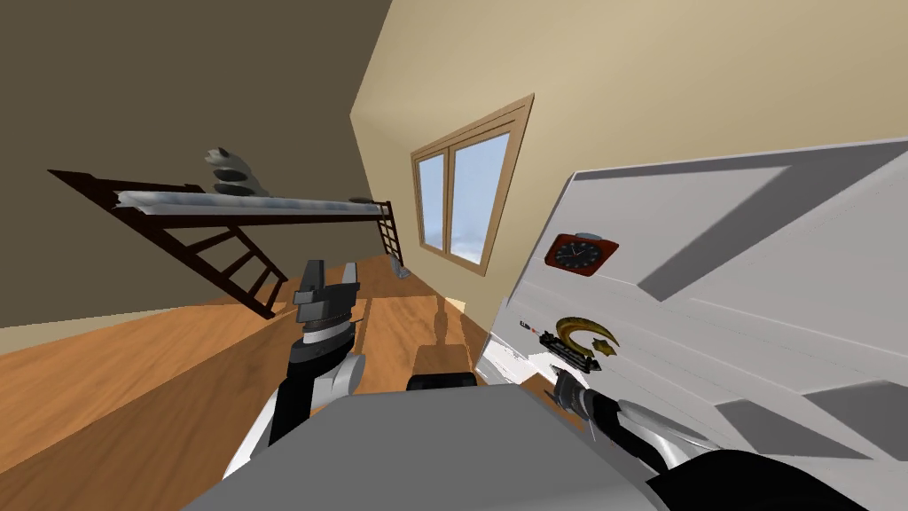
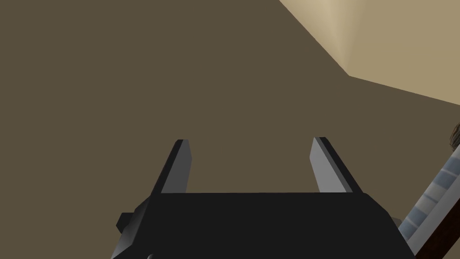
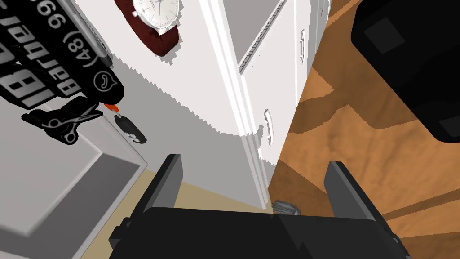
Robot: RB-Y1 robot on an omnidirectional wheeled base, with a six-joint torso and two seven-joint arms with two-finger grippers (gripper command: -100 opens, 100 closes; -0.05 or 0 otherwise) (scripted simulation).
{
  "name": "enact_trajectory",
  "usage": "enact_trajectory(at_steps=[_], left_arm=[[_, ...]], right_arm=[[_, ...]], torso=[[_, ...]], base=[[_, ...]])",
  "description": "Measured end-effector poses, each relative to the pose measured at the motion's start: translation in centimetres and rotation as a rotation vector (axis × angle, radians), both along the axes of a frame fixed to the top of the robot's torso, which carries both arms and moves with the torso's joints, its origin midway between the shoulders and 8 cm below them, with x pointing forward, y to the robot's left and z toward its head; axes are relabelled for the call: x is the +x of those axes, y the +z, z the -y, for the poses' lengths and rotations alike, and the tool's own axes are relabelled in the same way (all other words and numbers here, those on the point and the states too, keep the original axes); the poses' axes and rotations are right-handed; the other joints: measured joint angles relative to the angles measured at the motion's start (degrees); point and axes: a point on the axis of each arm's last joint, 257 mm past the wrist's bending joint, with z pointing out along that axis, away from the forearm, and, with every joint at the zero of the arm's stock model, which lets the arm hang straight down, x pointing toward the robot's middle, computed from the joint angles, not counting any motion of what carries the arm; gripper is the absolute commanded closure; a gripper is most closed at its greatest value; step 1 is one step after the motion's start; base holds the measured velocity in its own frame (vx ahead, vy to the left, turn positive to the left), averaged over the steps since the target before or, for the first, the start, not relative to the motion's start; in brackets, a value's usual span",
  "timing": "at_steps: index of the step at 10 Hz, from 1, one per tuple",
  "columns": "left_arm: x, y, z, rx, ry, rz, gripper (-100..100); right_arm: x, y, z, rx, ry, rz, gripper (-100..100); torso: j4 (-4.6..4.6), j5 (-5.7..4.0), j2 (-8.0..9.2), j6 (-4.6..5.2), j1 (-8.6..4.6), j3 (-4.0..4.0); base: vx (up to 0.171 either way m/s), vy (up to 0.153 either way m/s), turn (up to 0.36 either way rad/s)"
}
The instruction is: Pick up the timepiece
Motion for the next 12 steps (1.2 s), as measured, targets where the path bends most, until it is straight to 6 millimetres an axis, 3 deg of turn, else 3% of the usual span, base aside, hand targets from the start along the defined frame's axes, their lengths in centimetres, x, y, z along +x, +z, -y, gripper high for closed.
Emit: enact_trajectory(at_steps=[2,5,6,7,10,11,12], left_arm=[[0.0,0.0,0.0,0.000,0.000,0.000,0],[0.0,0.0,0.0,0.000,0.000,0.000,0],[0.0,0.0,0.0,0.000,0.000,0.000,0],[0.0,0.0,0.0,0.000,0.000,0.000,0],[0.0,0.0,0.0,0.000,0.000,0.000,0],[0.0,0.0,0.0,0.000,0.000,0.000,0],[0.0,0.0,0.0,0.000,0.000,0.000,0]], right_arm=[[-1.5,-0.7,1.7,-0.048,0.012,-0.033,-100],[-6.5,-2.0,4.1,-0.144,0.042,-0.138,-100],[-6.7,-2.0,4.3,-0.150,0.043,-0.142,0],[-6.7,-2.0,4.2,-0.149,0.043,-0.141,-100],[-7.2,-3.7,4.0,-0.149,0.020,-0.141,-100],[-7.2,-3.7,4.0,-0.149,0.019,-0.141,100],[-7.2,-3.7,4.0,-0.149,0.019,-0.141,100]], torso=[[0.03,0.04,0.13,0.01,0.21,0.07],[-0.02,-0.02,-0.05,0.01,-0.01,-0.04],[0.06,0.07,0.31,0.01,0.43,0.17],[0.08,0.11,0.37,0.02,0.53,0.21],[0.11,0.08,0.47,0.01,0.45,0.27],[0.10,0.10,0.44,0.02,0.51,0.26],[0.10,0.11,0.42,0.02,0.55,0.24]], base=[[0.087,-0.109,0.062],[0.079,-0.098,0.053],[0.000,0.000,0.000],[-0.011,-0.016,0.073],[-0.018,-0.020,0.061],[0.000,0.000,0.000],[0.000,0.000,0.000]])
